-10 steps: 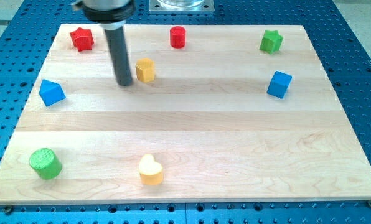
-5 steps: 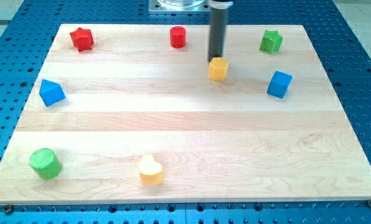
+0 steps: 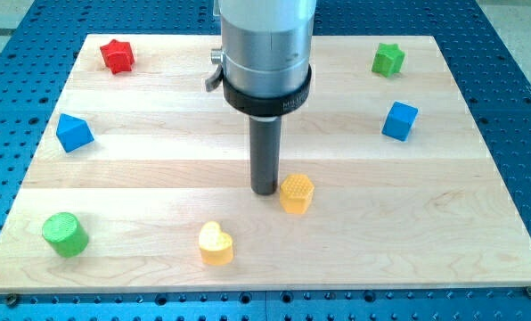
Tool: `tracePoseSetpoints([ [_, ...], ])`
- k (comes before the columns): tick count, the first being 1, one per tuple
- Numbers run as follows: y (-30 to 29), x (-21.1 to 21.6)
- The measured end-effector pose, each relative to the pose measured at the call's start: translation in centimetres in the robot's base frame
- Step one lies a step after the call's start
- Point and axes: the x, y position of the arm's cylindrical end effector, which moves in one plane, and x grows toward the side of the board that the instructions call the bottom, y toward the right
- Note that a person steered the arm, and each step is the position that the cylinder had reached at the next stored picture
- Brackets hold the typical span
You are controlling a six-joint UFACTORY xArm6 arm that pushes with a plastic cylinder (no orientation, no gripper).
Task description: Slide the hexagon at the right bottom of the board
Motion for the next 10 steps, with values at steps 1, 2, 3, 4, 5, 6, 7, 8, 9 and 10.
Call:
tracePoseSetpoints([
  [1,7.6,2.9],
  [2,6.2,4.4],
  [3,6.6,6.6],
  [4,10.5,5.9],
  [5,17.5,5.9],
  [6,17.8,5.9],
  [7,17.8,5.9],
  [8,17.8,5.8],
  [9,17.8,5.8],
  [10,17.8,5.8],
])
